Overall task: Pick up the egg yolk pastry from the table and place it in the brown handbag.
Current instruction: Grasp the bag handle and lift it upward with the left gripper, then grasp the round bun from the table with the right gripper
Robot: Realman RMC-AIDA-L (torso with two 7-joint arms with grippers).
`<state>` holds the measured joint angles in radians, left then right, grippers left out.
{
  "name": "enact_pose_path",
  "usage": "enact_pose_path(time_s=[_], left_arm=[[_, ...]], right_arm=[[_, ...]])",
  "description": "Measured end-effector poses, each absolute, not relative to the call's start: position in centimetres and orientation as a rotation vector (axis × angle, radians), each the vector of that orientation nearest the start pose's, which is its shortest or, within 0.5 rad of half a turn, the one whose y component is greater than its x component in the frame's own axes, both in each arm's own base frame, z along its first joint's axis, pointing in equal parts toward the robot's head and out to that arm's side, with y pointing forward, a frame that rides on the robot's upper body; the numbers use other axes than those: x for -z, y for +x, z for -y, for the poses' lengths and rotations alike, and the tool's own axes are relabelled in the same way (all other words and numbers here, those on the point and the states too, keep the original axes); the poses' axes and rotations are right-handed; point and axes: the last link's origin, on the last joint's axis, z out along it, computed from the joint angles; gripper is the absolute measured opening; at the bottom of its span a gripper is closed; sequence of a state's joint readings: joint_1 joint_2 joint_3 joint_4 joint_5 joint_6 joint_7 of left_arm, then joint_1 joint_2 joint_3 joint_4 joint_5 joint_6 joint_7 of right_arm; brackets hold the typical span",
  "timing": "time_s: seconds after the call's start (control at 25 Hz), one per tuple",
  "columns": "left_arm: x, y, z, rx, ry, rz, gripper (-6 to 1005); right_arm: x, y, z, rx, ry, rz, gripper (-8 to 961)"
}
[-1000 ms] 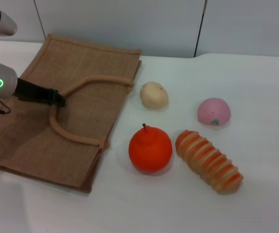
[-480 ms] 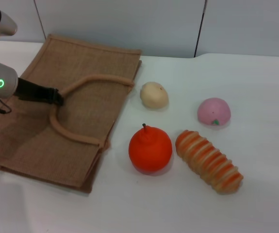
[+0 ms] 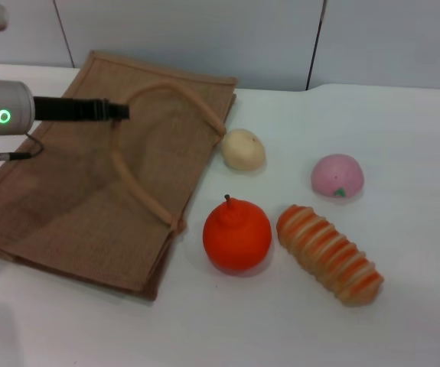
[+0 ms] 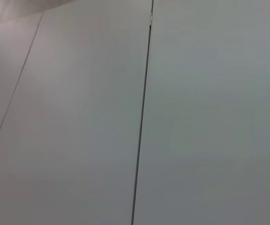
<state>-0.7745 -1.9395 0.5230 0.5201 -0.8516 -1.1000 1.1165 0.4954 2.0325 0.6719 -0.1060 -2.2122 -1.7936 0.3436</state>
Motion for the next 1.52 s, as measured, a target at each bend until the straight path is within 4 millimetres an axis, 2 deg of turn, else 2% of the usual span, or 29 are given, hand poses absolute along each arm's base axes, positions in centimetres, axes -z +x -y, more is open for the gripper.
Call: enact_pose_path(time_s=[0.08, 0.12, 0.28, 0.48, 0.88, 1.28, 1.52], left_arm=[[-5.8, -27.1, -42.8, 0.623, -2.223, 1.221, 134], [-5.8, -27.1, -42.8, 0.623, -2.223, 1.221, 134], [-5.7, -26.0, -41.6, 0.839, -2.277, 1.091, 135], [-6.0, -25.5, -40.8, 0.998, -2.280, 1.014, 133], [-7.1, -25.1, -39.1, 1.174, -2.273, 0.860, 133], [-8.2, -24.7, -37.7, 1.307, -2.263, 0.744, 134], [-8.7, -24.5, -37.3, 1.353, -2.258, 0.717, 134]], right_arm=[[-6.1, 29.5, -30.5, -1.072, -1.587, -0.065, 890], [-6.1, 29.5, -30.5, -1.072, -1.587, -0.065, 890], [-5.9, 29.3, -30.6, -1.074, -1.596, -0.062, 891], [-5.8, 29.3, -30.8, -1.067, -1.603, -0.068, 890], [-5.3, 29.3, -31.2, -1.049, -1.644, -0.082, 891], [-2.1, 27.9, -34.5, -0.954, -1.989, -0.156, 891], [-0.8, 27.6, -35.5, -0.889, -2.096, -0.190, 890]])
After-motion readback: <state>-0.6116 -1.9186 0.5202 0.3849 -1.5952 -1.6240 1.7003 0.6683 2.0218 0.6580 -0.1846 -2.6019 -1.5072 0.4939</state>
